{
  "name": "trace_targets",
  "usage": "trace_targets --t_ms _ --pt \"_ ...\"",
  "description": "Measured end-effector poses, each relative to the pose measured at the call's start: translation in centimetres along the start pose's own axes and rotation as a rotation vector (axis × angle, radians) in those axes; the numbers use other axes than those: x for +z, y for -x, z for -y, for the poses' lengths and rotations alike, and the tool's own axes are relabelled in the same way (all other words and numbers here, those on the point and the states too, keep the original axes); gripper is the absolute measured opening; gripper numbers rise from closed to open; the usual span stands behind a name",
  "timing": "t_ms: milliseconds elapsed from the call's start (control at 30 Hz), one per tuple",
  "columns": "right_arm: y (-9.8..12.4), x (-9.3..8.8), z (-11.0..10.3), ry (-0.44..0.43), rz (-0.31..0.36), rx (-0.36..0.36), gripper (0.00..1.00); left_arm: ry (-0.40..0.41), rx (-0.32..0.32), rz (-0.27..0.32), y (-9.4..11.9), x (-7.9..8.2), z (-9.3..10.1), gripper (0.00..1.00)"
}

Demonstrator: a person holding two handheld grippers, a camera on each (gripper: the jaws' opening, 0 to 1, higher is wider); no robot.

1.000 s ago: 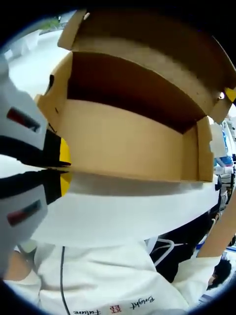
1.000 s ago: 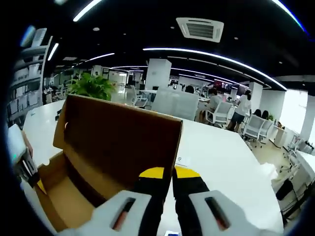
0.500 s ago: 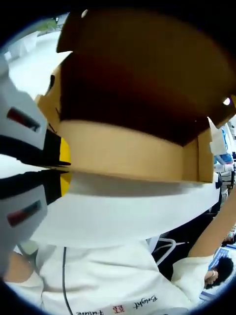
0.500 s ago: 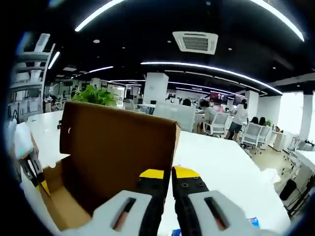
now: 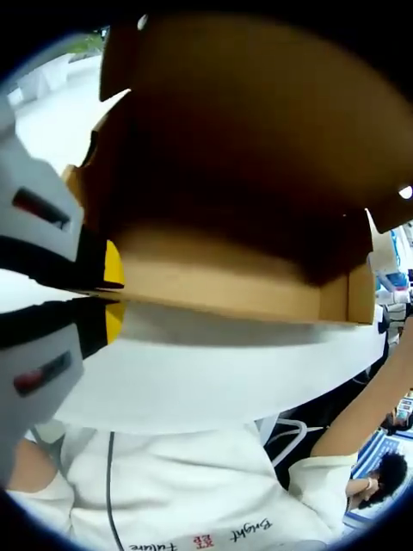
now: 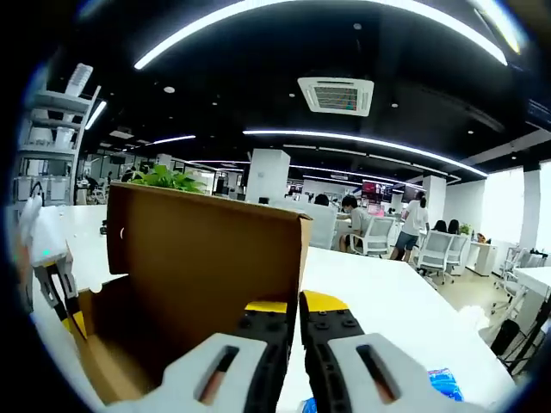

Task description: Operate the shoe box by opening the lid, removing the specified soft item, and placing it in the target area until the item is outside and the box remains undamaged.

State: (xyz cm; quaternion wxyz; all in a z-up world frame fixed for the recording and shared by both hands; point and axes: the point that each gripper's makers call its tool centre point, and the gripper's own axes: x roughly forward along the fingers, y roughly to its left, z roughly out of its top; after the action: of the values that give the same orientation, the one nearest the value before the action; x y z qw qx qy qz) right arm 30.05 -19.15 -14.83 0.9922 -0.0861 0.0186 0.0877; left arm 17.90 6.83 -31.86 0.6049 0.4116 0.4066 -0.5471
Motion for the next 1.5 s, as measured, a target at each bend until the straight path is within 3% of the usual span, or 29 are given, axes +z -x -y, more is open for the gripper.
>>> trace_targets --t_ms 300,433,600,667,700,767,867,900,967,1100,1233,1300,1433,1500 --pt "1.4 0.1 -0.3 0.028 0.046 -0.040 0.01 -0.032 0.006 -0.001 0.0 0.0 0.1 0.04" --pt "1.1 0.1 0.1 -0.028 0.055 -0.028 0.00 -0.040 0.001 0.000 0.0 0.0 0.0 0.04" --pt "0.8 -0.1 0.1 -0.013 0.074 -0.053 0.00 -0.165 0.055 0.042 0.1 0.3 -0.2 0.05" --pt "0.7 -0.1 0.2 -0.012 0.085 -0.059 0.00 -0.222 0.077 0.075 0.1 0.7 -0.1 0.05" --pt "0.8 -0.2 0.3 -0.013 0.088 -0.062 0.00 -0.209 0.077 0.090 0.1 0.8 0.0 0.06" --pt "0.7 -0.4 0.3 -0.014 0.090 -0.063 0.00 -0.161 0.059 0.179 0.4 1.5 0.1 0.07" --pt "0.7 -0.4 0.3 -0.010 0.094 -0.071 0.00 -0.144 0.058 0.231 1.4 1.7 0.3 0.07" --pt "0.8 -0.2 0.4 -0.012 0.107 -0.083 0.00 -0.148 0.074 0.281 2.1 2.4 0.2 0.07" --pt "0.8 -0.2 0.5 -0.007 0.112 -0.092 0.00 -0.144 0.086 0.307 2.8 2.5 0.0 0.10" --pt "1.1 0.0 0.8 -0.026 0.134 -0.105 0.00 -0.111 0.133 0.413 3.6 2.7 -0.7 0.16" --pt "1.3 0.0 0.7 -0.026 0.144 -0.110 0.00 -0.133 0.225 0.539 4.0 2.9 -1.3 0.19" --pt "1.3 0.1 0.5 -0.017 0.155 -0.098 0.00 -0.065 0.252 0.567 4.1 2.7 -1.4 0.20" --pt "1.3 0.1 0.4 -0.017 0.156 -0.097 0.00 -0.058 0.261 0.593 4.2 3.0 -1.4 0.21" --pt "1.5 -0.4 0.7 -0.032 0.165 -0.095 0.00 -0.054 0.304 0.628 4.1 3.1 -1.2 0.13"
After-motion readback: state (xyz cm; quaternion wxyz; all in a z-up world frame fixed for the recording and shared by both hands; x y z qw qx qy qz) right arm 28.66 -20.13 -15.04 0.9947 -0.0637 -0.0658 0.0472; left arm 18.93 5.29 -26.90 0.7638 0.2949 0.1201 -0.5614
